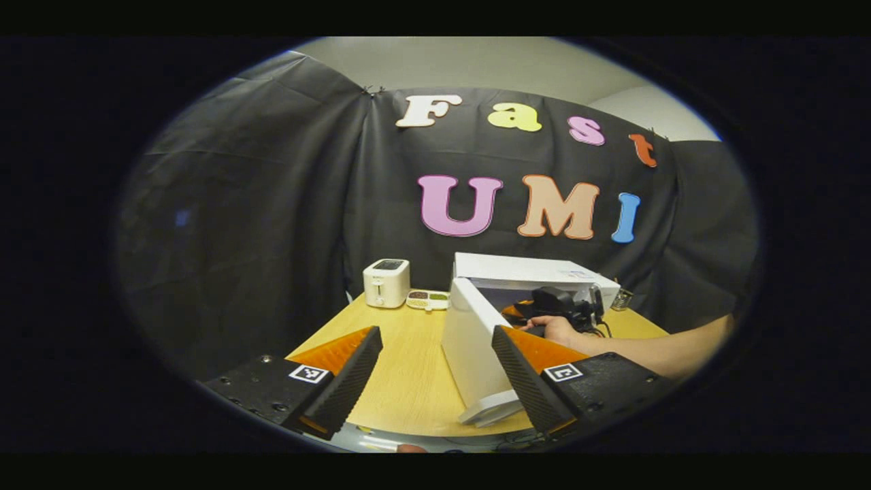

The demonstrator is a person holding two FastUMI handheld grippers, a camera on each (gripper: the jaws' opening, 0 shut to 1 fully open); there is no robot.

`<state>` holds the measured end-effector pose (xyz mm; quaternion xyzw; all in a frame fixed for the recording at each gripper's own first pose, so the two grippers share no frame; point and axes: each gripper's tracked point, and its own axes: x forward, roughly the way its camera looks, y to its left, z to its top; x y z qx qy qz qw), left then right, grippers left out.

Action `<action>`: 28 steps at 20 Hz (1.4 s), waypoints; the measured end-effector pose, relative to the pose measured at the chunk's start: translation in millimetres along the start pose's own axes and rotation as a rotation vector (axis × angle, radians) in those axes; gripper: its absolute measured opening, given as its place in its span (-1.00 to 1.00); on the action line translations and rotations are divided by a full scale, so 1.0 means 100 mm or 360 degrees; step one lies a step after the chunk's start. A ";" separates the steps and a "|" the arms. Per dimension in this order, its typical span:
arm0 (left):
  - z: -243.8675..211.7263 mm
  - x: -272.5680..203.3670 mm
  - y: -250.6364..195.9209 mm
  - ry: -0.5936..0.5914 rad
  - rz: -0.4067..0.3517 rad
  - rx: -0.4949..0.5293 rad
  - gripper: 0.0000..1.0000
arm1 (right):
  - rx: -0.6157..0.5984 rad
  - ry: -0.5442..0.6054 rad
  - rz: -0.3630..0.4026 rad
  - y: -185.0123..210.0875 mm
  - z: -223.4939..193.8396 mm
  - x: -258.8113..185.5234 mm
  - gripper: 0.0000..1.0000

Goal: Open the microwave oven with the left hand, put the food in, and close the microwave oven.

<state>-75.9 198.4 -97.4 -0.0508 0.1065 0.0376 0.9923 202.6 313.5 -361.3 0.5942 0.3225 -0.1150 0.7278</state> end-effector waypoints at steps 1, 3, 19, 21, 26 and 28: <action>0.01 0.01 0.00 -0.0001 0.0005 0.0003 0.98 | -0.0003 -0.0013 -0.0003 -0.01 0.03 0.02 -0.41; 0.01 0.03 0.04 -0.0003 0.0028 -0.0007 0.97 | 0.0003 -0.0019 -0.0011 -0.04 0.06 0.06 -0.55; 0.04 0.00 -0.08 -0.0014 0.0026 0.0009 0.98 | -0.0114 0.0058 -0.0147 -0.22 0.13 -0.06 0.82; 0.06 0.00 -0.10 -0.0021 0.0025 0.0004 0.98 | -0.0143 0.0070 -0.0141 -0.22 0.13 -0.13 0.82; -0.05 -0.06 -0.15 0.0009 -0.0033 0.0027 0.98 | -0.0244 0.0056 -0.0080 -0.17 0.17 -0.37 0.82; -0.03 -0.10 -0.03 0.0006 0.0002 0.0065 0.99 | -0.0347 -0.0045 -0.0026 -0.11 0.33 -0.49 0.82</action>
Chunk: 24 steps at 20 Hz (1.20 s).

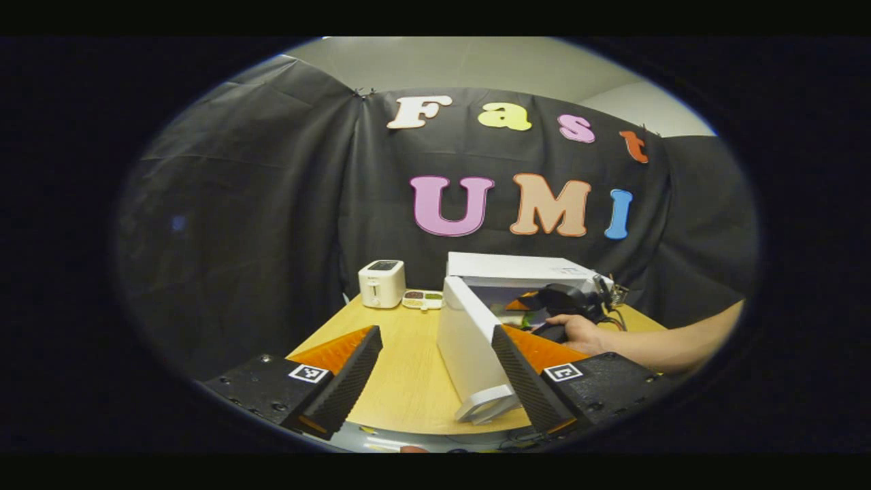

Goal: Open the microwave oven with the left hand, put the food in, and close the microwave oven.

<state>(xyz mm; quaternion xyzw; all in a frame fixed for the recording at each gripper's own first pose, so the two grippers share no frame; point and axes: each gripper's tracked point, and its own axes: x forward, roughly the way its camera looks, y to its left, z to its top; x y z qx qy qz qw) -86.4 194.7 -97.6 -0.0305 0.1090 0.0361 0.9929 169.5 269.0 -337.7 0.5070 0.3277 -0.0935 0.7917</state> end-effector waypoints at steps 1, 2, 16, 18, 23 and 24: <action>0.01 -0.02 0.03 -0.0008 0.0006 0.0011 0.98 | -0.0058 -0.0061 0.0032 0.03 0.11 -0.07 0.82; 0.00 -0.06 0.05 -0.0009 0.0008 0.0026 0.97 | -0.0114 -0.0134 0.0090 0.09 0.21 -0.14 0.59; -0.66 -0.06 0.32 0.0220 0.0005 0.0194 0.42 | -0.1223 -0.0767 0.0441 1.05 1.32 -1.53 0.59; -0.77 -0.03 0.30 0.0258 0.0001 0.0151 0.05 | -0.1302 -0.0804 0.0472 1.22 1.39 -1.72 0.60; -1.15 0.00 0.36 0.0426 0.0010 0.0038 -0.96 | -0.1488 -0.0891 0.0482 1.31 1.56 -2.05 0.80; -1.20 -0.01 0.34 0.0449 0.0001 -0.0007 -0.98 | -0.1540 -0.0907 0.0461 1.28 1.60 -2.11 0.81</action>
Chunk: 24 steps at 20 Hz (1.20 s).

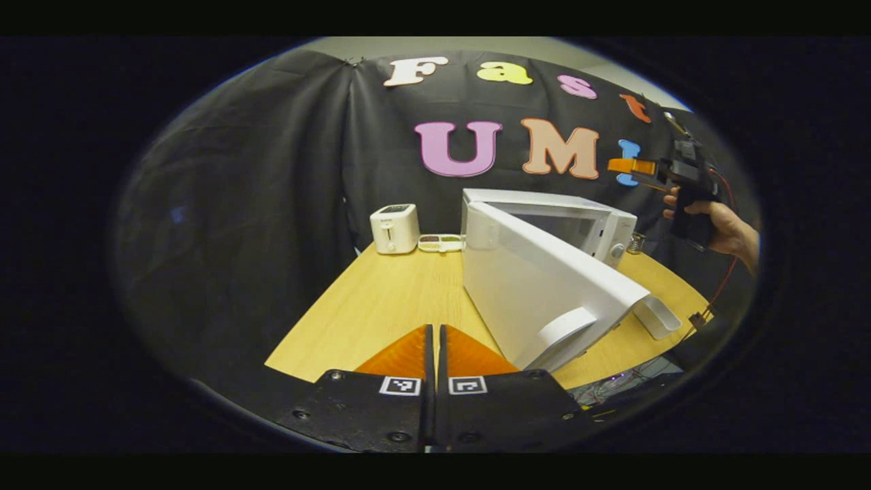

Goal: Open the microwave oven with the left hand, put the food in, and close the microwave oven.

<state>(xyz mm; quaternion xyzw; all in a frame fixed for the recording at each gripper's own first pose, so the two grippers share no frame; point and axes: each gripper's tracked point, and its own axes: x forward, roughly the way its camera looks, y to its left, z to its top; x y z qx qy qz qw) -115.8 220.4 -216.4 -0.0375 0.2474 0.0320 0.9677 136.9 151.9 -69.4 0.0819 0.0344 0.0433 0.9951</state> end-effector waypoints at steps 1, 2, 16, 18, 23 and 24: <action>-0.01 0.01 -0.04 0.0005 -0.0018 -0.0028 -1.00 | -0.0057 -0.0021 -0.0001 -0.04 0.06 -0.04 0.81; -0.01 0.01 -0.08 -0.0007 -0.0034 -0.0037 -0.95 | -0.0100 -0.0049 -0.0006 -0.06 0.14 -0.09 0.81; -0.16 0.23 -0.57 0.0003 -0.0044 0.0059 -0.98 | -0.0258 -0.0118 0.0012 -0.44 0.50 -0.41 0.93; -0.19 0.24 -0.66 0.0012 -0.0044 0.0083 -0.99 | -0.0252 -0.0115 0.0017 -0.53 0.52 -0.44 0.93; -0.20 0.30 -1.00 0.0004 -0.0092 0.0157 -0.94 | -0.0321 -0.0103 0.0034 -0.75 0.52 -0.57 0.93; -0.18 0.33 -1.07 0.0000 -0.0089 0.0190 -0.99 | -0.0345 -0.0096 0.0035 -0.80 0.51 -0.58 0.93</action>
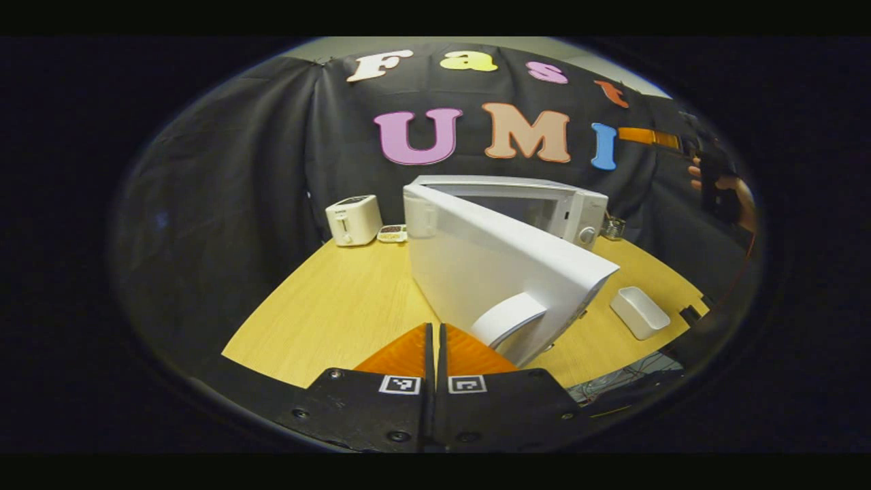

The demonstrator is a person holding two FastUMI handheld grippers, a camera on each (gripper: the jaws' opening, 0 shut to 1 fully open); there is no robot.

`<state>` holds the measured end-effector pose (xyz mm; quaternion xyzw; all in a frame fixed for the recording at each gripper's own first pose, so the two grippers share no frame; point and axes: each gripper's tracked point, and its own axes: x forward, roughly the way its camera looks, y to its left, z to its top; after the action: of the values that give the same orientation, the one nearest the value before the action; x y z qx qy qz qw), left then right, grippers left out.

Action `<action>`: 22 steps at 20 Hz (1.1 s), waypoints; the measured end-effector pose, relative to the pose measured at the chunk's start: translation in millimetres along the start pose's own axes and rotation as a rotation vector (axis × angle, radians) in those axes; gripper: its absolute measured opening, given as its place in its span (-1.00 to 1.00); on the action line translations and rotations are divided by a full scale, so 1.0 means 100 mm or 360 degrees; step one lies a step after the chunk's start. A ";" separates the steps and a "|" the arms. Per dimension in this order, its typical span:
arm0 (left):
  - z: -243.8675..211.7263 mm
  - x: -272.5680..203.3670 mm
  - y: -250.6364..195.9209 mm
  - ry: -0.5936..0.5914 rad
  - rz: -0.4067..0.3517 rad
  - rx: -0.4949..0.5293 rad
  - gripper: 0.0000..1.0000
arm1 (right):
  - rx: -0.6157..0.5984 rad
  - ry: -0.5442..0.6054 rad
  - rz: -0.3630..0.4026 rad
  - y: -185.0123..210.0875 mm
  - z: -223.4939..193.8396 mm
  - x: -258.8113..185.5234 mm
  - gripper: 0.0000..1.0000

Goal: Open the microwave oven with the left hand, put the food in, and close the microwave oven.

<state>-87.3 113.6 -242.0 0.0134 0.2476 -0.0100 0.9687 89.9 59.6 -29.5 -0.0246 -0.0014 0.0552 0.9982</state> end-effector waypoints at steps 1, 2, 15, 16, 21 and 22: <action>0.01 0.05 -0.05 0.0002 0.0007 0.0034 -1.00 | -0.0012 0.0013 0.0004 -0.04 -0.02 -0.02 0.93; 0.03 0.07 -0.10 0.0002 0.0007 0.0065 -0.99 | -0.0008 0.0018 0.0013 -0.07 -0.02 -0.02 0.93; 0.41 0.56 -1.01 -0.0055 -0.0187 0.0172 -0.99 | 0.0074 0.0011 0.0087 -0.30 0.10 -0.05 0.93; 0.39 0.60 -1.07 -0.0038 -0.0201 0.0179 -0.99 | 0.0085 0.0011 0.0090 -0.32 0.12 -0.04 0.93; 0.65 0.82 -1.31 -0.0098 -0.0255 0.0255 -0.99 | 0.0107 0.0015 0.0082 -0.38 0.10 -0.02 0.93; 0.69 0.87 -1.35 -0.0104 -0.0264 0.0265 -0.99 | 0.0108 0.0023 0.0080 -0.40 0.09 -0.01 0.93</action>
<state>18.7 -24.6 -225.8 0.0731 0.2145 -0.1109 0.9677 93.1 19.8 -19.0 0.0090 0.0084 0.0800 0.9967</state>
